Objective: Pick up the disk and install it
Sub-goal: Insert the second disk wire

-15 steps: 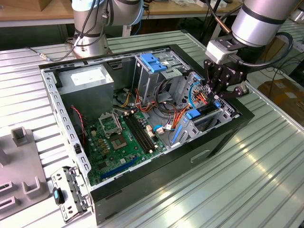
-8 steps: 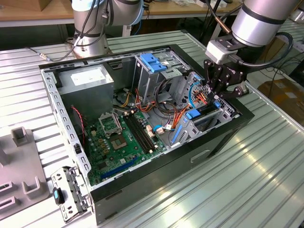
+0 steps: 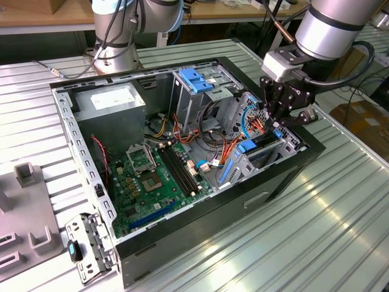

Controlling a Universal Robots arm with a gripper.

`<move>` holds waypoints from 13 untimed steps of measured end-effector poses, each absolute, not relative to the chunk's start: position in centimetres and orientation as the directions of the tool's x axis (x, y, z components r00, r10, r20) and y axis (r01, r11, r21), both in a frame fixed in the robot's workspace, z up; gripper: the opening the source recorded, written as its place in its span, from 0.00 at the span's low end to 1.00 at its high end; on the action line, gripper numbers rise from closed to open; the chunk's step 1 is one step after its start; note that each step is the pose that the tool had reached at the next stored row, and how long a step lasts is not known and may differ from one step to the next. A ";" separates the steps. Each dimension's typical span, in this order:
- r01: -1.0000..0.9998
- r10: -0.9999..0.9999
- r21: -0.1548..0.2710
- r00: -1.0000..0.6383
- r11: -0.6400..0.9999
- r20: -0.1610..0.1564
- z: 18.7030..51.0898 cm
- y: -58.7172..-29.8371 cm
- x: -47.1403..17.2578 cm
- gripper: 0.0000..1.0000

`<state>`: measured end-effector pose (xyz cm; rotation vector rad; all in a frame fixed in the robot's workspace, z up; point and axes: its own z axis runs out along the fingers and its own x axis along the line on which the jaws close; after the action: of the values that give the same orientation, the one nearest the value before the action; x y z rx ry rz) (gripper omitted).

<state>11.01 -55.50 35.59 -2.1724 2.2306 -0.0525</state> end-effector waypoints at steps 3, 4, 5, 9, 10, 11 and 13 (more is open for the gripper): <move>-0.999 -1.000 -0.044 -0.027 0.026 0.002 36.3 -55.5 11.0 0.11; -0.999 -1.000 -0.044 -0.027 0.026 0.001 36.5 -55.5 11.0 0.11; -0.999 -1.000 -0.044 -0.027 0.027 0.000 36.7 -55.5 11.0 0.11; -0.999 -1.000 -0.044 -0.027 0.027 -0.003 38.1 -55.5 11.0 0.11; -0.999 -1.000 -0.044 -0.027 0.027 -0.003 38.3 -55.5 11.0 0.11; -0.999 -1.000 -0.044 -0.027 0.027 -0.003 38.4 -55.5 11.0 0.11; -0.999 -1.000 -0.044 -0.027 0.027 -0.004 38.5 -55.5 11.0 0.11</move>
<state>11.01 -55.51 38.46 -2.1679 2.2264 -0.0441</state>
